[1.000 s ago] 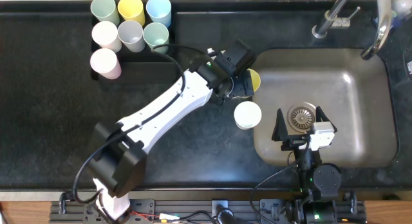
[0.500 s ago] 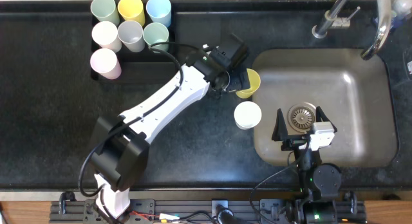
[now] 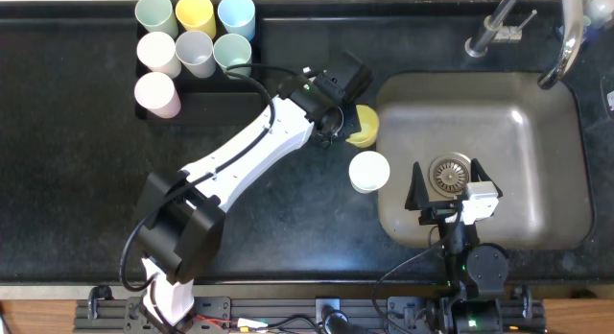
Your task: Store Cups
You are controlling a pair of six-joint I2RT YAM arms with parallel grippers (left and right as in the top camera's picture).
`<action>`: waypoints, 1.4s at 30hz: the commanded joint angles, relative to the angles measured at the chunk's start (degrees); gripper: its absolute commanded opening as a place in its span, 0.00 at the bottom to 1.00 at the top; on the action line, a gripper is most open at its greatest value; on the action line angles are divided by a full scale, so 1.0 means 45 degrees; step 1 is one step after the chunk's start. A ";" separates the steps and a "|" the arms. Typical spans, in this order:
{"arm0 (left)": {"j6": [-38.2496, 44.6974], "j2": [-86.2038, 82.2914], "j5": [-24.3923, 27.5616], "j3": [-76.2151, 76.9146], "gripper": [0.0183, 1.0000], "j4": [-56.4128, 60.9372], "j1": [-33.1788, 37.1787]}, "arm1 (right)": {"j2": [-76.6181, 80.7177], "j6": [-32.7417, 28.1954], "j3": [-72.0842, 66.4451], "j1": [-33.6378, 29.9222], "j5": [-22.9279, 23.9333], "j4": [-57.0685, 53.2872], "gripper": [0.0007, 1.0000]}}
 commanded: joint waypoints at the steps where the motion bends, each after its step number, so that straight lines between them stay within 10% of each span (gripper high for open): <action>1: -0.0291 0.0335 0.0019 0.0015 0.02 0.0063 0.0058 | -0.0121 -0.0044 -0.0170 0.0019 -0.0083 0.0068 1.00; 8: -0.0287 -0.0903 -0.0330 0.0024 0.02 -0.0510 0.1078 | -0.0126 -0.0044 -0.0170 0.0019 -0.0083 0.0063 1.00; 22: -0.0291 -0.4240 -0.0097 -0.0029 0.02 -0.4721 0.7902 | -0.0121 -0.0044 -0.0170 0.0019 -0.0083 0.0068 1.00; 42: -0.0335 -0.2064 -0.0549 -0.0141 0.02 -0.4226 0.9335 | -0.0121 -0.0044 -0.0170 0.0019 -0.0083 0.0068 0.99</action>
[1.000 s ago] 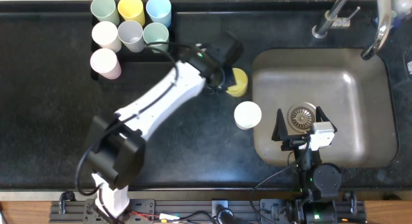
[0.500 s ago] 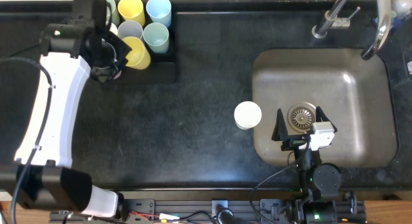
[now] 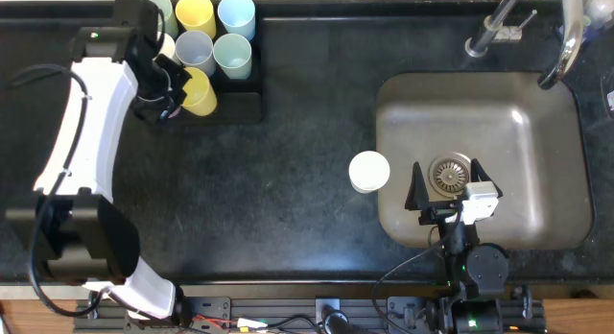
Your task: Store Cups
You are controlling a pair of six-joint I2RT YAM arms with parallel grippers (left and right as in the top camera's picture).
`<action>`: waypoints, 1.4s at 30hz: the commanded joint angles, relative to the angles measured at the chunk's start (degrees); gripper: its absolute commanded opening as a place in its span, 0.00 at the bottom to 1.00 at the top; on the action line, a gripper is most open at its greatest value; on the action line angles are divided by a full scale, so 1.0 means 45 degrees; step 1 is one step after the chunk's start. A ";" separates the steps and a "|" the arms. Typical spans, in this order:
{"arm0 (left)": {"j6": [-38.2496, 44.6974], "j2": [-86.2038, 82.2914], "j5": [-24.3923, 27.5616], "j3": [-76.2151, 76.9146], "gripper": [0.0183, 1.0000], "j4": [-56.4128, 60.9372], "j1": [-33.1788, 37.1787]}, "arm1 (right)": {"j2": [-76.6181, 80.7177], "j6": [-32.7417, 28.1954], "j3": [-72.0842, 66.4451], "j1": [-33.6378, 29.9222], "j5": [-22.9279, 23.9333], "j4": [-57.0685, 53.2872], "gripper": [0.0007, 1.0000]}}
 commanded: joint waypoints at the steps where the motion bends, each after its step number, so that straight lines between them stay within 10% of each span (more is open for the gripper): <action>1: -0.0136 0.0335 -0.0228 -0.0019 0.02 0.0228 0.0160 | -0.0121 -0.0049 -0.0170 0.0015 -0.0087 0.0068 1.00; 24: -0.0083 0.1569 -0.0350 -0.0019 0.02 0.0845 -0.0262 | -0.0126 -0.0044 -0.0170 0.0015 -0.0087 0.0068 1.00; 28: -0.0083 0.1593 -0.0432 -0.0019 0.32 0.0845 -0.0262 | -0.0121 -0.0049 -0.0170 0.0015 -0.0087 0.0063 1.00; 36: -0.0034 0.1593 -0.0670 -0.0019 0.55 0.0840 -0.0262 | -0.0121 -0.0049 -0.0170 0.0015 -0.0087 0.0068 1.00; 38: -0.0034 0.1569 -0.0670 -0.0019 1.00 0.0845 -0.0262 | -0.0126 -0.0049 -0.0170 0.0015 -0.0087 0.0063 1.00; 42: 0.0005 0.0777 -0.0675 -0.0019 1.00 0.0835 -0.0257 | -0.0126 -0.0049 -0.0170 0.0015 -0.0087 0.0063 1.00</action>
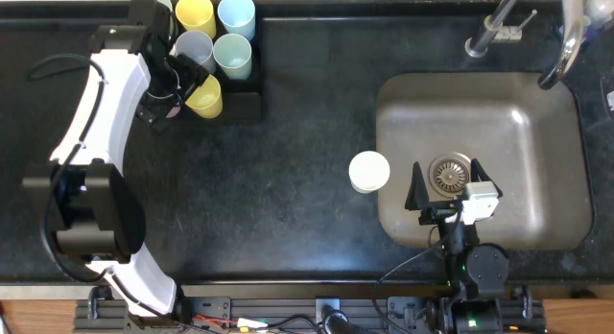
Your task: Store Cups
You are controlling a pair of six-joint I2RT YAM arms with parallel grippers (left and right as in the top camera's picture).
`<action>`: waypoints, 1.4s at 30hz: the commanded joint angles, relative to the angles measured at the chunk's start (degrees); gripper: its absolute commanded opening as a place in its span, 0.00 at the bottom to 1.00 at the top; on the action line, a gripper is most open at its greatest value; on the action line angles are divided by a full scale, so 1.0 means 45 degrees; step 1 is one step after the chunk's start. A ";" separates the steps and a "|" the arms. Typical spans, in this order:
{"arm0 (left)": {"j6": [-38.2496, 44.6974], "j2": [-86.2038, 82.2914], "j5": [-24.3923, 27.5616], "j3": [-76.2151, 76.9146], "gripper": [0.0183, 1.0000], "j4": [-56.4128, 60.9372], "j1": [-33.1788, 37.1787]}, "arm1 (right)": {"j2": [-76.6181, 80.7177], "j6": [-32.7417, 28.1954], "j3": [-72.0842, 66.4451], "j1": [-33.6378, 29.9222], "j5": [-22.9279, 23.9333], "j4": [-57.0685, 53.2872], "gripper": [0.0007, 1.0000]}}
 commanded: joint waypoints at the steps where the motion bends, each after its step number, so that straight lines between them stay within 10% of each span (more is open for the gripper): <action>1: 0.0155 -0.0889 -0.0243 -0.0019 1.00 -0.0019 -0.0019 | -0.0121 -0.0049 -0.0170 0.0015 -0.0083 0.0063 1.00; 9: 0.2890 -0.5858 -0.0248 -0.0019 1.00 -0.1321 0.0015 | -0.0121 -0.0049 -0.0170 0.0015 -0.0083 0.0058 1.00; 20: 1.3381 -1.7243 -0.0865 -0.8403 1.00 -0.0015 -0.0214 | -0.0126 -0.0049 -0.0170 0.0015 -0.0083 0.0058 1.00; 32: 1.3658 -2.2318 0.0432 -1.9963 1.00 1.6504 -0.0185 | -0.0121 -0.0049 -0.0170 0.0015 -0.0083 0.0063 1.00; 42: 1.3231 -2.4426 0.0107 -2.0852 1.00 1.3299 -0.0189 | -0.0126 -0.0049 -0.0170 0.0015 -0.0083 0.0063 1.00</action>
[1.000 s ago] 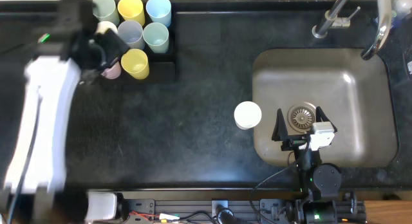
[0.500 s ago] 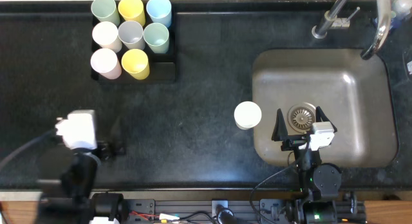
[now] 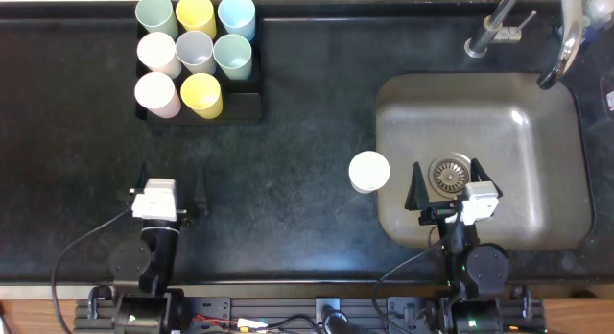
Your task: Store Cups
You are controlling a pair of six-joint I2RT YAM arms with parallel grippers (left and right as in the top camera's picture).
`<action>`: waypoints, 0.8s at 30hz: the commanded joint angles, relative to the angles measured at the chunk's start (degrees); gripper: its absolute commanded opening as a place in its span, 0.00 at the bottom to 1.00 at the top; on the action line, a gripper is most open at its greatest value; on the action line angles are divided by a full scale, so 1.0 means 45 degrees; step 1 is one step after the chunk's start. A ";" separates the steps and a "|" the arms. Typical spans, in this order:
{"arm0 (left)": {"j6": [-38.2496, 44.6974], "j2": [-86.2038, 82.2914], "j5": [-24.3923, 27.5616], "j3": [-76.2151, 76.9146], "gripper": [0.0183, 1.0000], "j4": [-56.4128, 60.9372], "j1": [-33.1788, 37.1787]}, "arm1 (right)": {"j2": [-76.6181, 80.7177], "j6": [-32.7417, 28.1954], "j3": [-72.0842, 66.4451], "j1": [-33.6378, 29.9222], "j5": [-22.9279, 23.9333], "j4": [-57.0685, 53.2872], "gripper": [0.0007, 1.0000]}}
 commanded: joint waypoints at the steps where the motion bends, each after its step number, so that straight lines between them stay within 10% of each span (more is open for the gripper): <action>1: -0.0155 -0.0675 -0.0185 -0.0039 1.00 -0.0185 0.0063 | -0.0102 -0.0044 -0.0170 0.0010 -0.0087 0.0073 1.00; 24: -0.0146 -0.0792 -0.0189 -0.0039 1.00 -0.0180 -0.0165 | -0.0097 -0.0044 -0.0170 0.0010 -0.0087 0.0073 1.00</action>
